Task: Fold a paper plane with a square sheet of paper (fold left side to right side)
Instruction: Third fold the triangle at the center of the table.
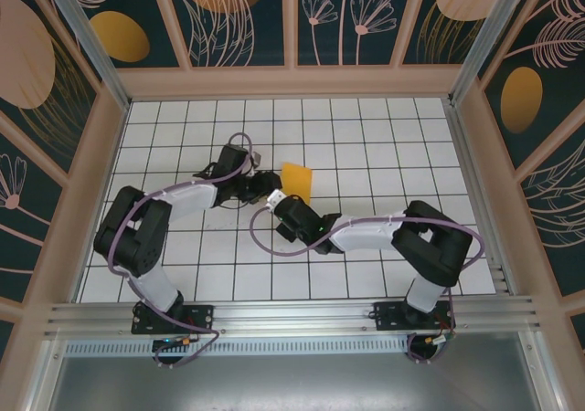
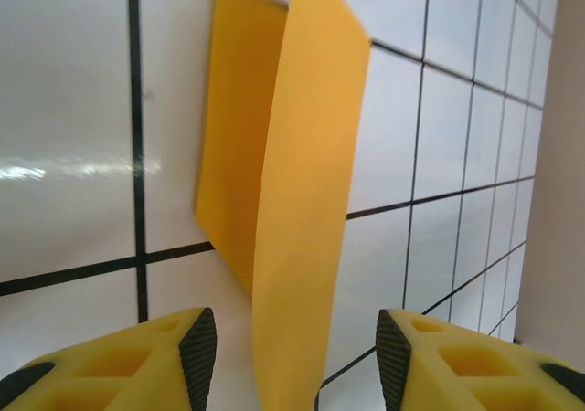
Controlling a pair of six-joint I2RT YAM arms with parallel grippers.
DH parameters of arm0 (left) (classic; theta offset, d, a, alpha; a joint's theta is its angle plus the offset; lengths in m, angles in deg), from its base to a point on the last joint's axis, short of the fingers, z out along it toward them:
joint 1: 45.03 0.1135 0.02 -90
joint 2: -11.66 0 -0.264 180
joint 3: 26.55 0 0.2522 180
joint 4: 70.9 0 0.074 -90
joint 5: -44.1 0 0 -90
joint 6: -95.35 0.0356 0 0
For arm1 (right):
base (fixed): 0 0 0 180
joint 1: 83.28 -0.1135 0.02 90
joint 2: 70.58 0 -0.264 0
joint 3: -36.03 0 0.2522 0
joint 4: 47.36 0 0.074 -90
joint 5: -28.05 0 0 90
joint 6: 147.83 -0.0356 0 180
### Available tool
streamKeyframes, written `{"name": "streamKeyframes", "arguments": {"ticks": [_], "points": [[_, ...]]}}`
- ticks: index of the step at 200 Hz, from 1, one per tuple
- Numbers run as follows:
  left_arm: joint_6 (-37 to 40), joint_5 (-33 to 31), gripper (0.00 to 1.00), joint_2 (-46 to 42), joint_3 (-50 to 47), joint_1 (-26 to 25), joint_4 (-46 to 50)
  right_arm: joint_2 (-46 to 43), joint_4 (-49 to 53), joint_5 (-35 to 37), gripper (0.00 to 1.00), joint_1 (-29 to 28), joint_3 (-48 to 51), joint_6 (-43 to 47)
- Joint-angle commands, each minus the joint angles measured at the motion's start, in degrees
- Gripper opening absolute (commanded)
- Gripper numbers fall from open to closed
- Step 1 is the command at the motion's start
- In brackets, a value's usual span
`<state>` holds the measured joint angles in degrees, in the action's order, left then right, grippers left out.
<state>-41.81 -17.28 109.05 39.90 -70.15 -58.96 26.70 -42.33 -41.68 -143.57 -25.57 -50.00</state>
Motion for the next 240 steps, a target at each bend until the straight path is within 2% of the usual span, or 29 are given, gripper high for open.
{"name": "streamKeyframes", "arguments": {"ticks": [1, 29, 40, 82, 120, 195, 240], "points": [[3.3, -0.3, 0.52, -2.5, 0.1, 2.1, 3.7, -2.1, -0.5, -2.9, 0.0, 0.7, 1.4, 0.4], [3.7, 3.7, 0.42, 0.5, 5.1, 2.4, 2.3, -2.1, -0.7, -3.9, 0.0, 1.2, 1.5, 0.3], [3.6, 5.8, 0.39, 4.3, 7.7, 2.2, 1.1, -2.1, -0.7, -3.9, 0.0, 1.2, 1.3, 0.3], [4.6, 8.7, 0.36, 14.9, 18.1, 0.1, 1.7, -2.0, -0.6, -4.0, 0.0, 1.4, 1.3, -0.3], [6.0, 8.2, 0.35, 21.4, 24.0, -1.8, 4.3, -1.9, -0.6, -4.2, 0.0, 1.5, 1.1, -0.8], [8.6, 5.1, 0.34, 28.4, 26.2, -2.3, 7.9, -2.0, -0.6, -6.2, 0.0, 2.2, 0.9, -1.6], [9.7, 3.8, 0.34, 29.3, 25.4, -2.5, 9.0, -3.1, -0.4, -14.2, 0.0, 5.8, 1.0, -3.4]]}}
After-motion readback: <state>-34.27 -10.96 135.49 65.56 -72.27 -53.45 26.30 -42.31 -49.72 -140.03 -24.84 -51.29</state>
